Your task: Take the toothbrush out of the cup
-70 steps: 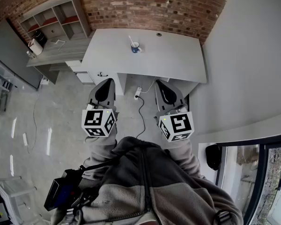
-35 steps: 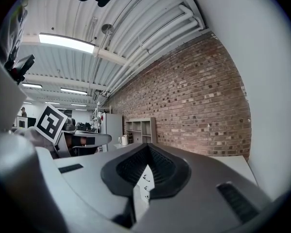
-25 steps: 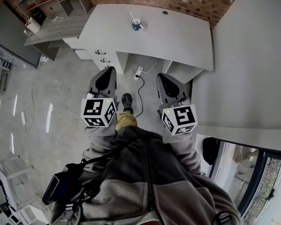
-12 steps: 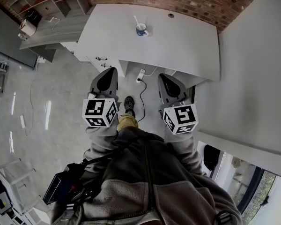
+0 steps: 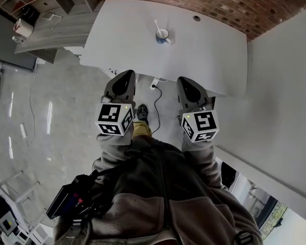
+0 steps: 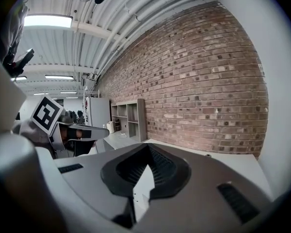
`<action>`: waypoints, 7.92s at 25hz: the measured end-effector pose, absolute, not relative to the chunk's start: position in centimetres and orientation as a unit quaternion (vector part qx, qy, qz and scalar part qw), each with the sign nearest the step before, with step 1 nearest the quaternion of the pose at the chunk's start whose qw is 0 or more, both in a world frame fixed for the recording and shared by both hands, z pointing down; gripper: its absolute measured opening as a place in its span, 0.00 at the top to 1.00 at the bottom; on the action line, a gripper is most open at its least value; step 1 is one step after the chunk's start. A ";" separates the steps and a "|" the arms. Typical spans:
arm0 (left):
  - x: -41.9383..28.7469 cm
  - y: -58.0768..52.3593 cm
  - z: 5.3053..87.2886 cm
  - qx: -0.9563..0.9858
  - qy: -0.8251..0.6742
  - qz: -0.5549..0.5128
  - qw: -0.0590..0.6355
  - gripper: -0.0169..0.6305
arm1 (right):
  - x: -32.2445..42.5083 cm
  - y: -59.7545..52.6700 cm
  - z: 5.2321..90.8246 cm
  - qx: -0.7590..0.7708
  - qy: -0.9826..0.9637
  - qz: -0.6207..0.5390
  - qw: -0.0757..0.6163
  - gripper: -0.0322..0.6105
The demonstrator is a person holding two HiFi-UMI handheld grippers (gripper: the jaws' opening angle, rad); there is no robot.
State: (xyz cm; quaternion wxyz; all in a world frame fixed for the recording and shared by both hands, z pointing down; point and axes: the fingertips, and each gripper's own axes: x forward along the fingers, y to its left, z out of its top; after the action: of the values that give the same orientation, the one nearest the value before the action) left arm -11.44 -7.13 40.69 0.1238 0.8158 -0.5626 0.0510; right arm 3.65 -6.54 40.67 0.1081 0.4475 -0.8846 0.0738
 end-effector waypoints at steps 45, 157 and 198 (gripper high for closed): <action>-12.0 -22.1 51.9 0.790 -0.561 0.129 0.211 0.97 | 1.6 -23.7 51.3 0.383 -0.897 0.139 0.171 0.95; -7.9 -28.8 22.1 0.832 -0.552 -0.050 -0.017 0.97 | 3.6 -30.0 23.0 0.473 -0.878 -0.059 0.038 0.88; -7.6 -29.9 16.4 0.826 -0.551 -0.072 -0.092 0.97 | 3.5 -30.4 15.4 0.471 -0.869 -0.147 -0.044 0.88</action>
State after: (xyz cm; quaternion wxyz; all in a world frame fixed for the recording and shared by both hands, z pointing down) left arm -7.58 -29.89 16.35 -0.0922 0.8263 -0.5509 -0.0717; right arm 3.52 -30.39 15.43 -0.0443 0.4709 -0.8686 -0.1475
